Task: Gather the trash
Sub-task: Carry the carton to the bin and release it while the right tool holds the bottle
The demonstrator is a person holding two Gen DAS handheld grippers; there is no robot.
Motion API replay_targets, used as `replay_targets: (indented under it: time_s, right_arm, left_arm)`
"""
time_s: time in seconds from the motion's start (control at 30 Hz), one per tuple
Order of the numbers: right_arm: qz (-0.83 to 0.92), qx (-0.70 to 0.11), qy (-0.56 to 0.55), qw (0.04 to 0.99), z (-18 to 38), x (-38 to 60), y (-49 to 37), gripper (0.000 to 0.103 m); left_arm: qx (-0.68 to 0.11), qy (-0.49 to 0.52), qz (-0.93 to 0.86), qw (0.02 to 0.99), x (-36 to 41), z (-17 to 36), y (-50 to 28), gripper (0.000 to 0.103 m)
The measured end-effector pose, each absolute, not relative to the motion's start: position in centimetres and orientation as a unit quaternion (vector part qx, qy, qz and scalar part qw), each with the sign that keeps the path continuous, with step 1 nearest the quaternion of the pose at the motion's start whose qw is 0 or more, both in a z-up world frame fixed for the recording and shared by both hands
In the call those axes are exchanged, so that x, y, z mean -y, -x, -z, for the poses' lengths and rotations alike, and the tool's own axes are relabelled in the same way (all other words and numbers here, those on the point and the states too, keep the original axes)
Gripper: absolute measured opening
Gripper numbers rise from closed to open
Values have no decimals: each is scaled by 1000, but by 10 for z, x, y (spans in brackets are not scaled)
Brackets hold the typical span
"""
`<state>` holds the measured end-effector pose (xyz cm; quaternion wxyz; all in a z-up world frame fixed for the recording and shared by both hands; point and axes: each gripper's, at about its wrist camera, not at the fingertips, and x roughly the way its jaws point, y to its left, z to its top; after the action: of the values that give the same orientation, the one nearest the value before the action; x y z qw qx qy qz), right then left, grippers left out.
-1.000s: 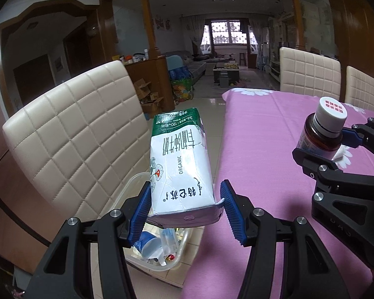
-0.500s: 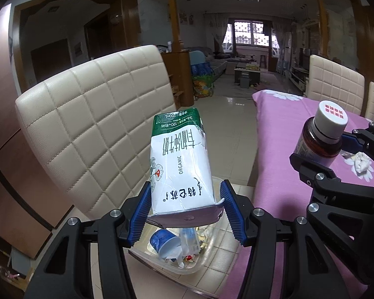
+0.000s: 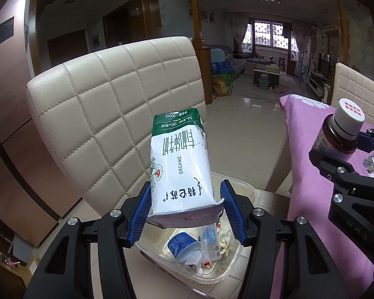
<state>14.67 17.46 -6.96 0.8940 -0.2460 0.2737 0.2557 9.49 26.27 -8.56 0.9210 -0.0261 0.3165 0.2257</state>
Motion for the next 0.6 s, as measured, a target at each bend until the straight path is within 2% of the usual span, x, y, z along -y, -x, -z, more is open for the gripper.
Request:
replay_targets:
  time_s: [0.6]
  right_arm:
    - [-266, -296, 238, 886, 88, -193, -174, 48]
  left_arm:
    - [-342, 62, -221, 911, -288, 103, -113, 56]
